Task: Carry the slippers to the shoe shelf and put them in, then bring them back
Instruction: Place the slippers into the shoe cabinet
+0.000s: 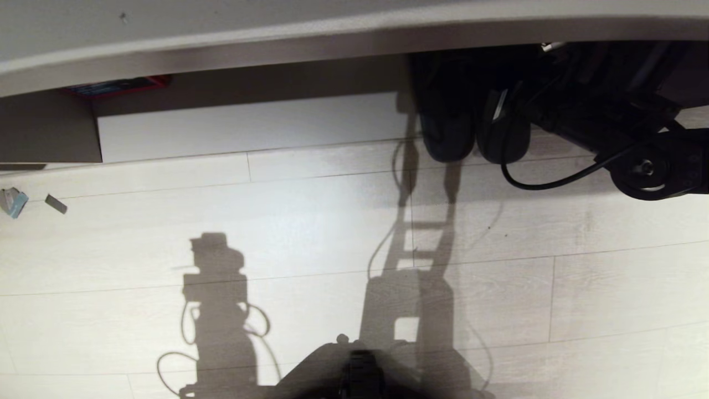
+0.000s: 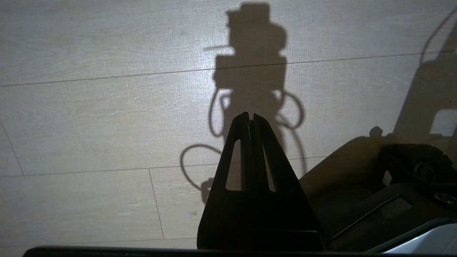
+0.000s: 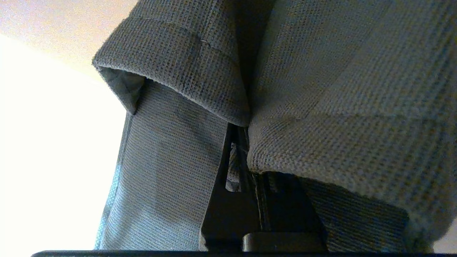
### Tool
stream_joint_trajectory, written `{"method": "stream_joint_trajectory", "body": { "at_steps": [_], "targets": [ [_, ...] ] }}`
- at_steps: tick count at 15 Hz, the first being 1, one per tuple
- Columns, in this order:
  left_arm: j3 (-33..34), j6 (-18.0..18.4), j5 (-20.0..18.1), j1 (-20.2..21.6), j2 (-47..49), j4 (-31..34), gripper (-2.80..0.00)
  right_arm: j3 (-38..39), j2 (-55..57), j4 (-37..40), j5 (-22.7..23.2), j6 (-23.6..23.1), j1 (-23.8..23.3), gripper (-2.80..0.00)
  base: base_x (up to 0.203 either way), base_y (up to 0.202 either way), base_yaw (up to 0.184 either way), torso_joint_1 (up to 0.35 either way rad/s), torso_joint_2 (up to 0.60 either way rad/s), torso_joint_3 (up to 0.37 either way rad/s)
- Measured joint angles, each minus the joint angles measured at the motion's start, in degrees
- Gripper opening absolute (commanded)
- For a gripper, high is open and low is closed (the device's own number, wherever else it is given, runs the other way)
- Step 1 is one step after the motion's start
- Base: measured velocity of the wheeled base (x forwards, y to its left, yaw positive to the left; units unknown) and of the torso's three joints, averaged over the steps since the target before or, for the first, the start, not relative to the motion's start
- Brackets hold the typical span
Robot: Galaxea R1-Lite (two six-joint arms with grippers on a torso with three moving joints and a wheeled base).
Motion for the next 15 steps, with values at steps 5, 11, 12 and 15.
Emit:
{"method": "stream_joint_trajectory", "body": {
  "at_steps": [5, 11, 12, 15],
  "targets": [
    [0.0, 0.0, 0.0, 0.0, 0.0, 0.0, -2.80, -1.3, 0.8, 2.1, 2.6, 0.0, -0.3, -2.80, 0.000, 0.000, 0.000, 0.000, 0.00, 0.000],
    [0.0, 0.0, 0.0, 0.0, 0.0, 0.0, -2.80, -1.7, 0.6, 4.5, 3.6, 0.1, -0.7, -2.80, 0.000, 0.000, 0.000, 0.000, 0.00, 0.000],
    [0.0, 0.0, 0.0, 0.0, 0.0, 0.0, -2.80, -1.8, 0.6, 4.6, 3.6, 0.0, -0.7, -2.80, 0.000, 0.000, 0.000, 0.000, 0.00, 0.000],
    [0.0, 0.0, 0.0, 0.0, 0.0, 0.0, -2.80, -2.2, 0.6, 4.7, 3.6, -0.1, -0.7, -2.80, 0.000, 0.000, 0.000, 0.000, 0.00, 0.000]
  ]
}}
